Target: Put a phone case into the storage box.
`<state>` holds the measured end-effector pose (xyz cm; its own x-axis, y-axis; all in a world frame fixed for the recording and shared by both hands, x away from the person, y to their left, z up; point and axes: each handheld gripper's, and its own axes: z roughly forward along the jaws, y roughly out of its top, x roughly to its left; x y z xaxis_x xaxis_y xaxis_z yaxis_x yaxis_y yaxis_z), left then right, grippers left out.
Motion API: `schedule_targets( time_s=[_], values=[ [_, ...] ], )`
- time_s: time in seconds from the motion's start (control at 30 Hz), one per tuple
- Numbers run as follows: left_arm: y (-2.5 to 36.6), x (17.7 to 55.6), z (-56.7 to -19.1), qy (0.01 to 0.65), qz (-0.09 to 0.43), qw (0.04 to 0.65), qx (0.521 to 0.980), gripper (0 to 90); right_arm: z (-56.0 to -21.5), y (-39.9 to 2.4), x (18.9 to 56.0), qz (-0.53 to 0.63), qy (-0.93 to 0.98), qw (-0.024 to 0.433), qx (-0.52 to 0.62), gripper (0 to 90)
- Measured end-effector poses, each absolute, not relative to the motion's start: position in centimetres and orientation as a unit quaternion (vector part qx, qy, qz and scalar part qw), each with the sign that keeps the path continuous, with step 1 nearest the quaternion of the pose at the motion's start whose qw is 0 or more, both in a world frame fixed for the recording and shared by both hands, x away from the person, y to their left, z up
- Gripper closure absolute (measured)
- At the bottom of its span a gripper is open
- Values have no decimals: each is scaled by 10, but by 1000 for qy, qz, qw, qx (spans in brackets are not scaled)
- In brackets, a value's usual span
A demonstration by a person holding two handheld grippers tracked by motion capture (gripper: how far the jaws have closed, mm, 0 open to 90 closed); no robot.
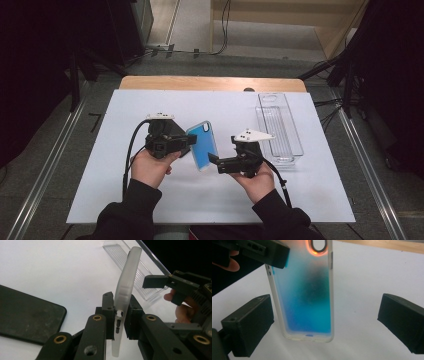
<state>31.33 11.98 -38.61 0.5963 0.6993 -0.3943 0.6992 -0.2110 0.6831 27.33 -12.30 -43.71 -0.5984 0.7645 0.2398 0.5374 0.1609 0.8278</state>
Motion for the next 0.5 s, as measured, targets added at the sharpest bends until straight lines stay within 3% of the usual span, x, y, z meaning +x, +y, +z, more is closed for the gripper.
schedule_targets(
  time_s=[0.5],
  values=[
    [101, 305, -390, 436, -11, 433, 789, 810, -441, -110, 271, 470, 760, 126, 431, 0]
  ],
)
